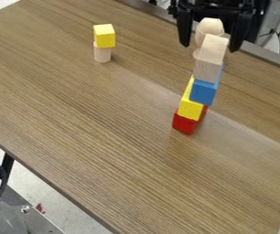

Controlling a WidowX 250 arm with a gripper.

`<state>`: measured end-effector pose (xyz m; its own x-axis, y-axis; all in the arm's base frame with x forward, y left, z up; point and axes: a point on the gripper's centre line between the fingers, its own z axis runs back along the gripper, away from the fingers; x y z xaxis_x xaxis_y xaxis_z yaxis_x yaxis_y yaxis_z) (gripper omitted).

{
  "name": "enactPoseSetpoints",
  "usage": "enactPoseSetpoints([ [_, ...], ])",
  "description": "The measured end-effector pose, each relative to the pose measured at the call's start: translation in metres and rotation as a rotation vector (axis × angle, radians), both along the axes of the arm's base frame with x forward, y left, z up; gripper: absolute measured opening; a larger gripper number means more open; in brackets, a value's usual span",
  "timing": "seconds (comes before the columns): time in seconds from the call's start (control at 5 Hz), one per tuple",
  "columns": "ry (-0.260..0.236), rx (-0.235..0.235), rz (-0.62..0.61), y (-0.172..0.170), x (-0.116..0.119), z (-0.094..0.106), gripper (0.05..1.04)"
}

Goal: Move the arch to the left putting in on the top of the table

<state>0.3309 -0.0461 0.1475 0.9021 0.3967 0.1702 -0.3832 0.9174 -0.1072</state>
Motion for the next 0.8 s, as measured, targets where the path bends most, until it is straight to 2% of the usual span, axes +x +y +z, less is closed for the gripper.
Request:
enactPoseSetpoints([
  [0.2,0.012,0.0,0.009,0.0,-0.001,-0.006,1.0],
  [0.4,0.046,0.003,0.015,0.0,0.0,-0.017,1.0],
  [0.6,0.052,0.003,0.02,-0.001,0.0,-0.019,0.966],
  [0.8,0.052,0.003,0.022,-0.002,0.0,-0.021,0.689],
])
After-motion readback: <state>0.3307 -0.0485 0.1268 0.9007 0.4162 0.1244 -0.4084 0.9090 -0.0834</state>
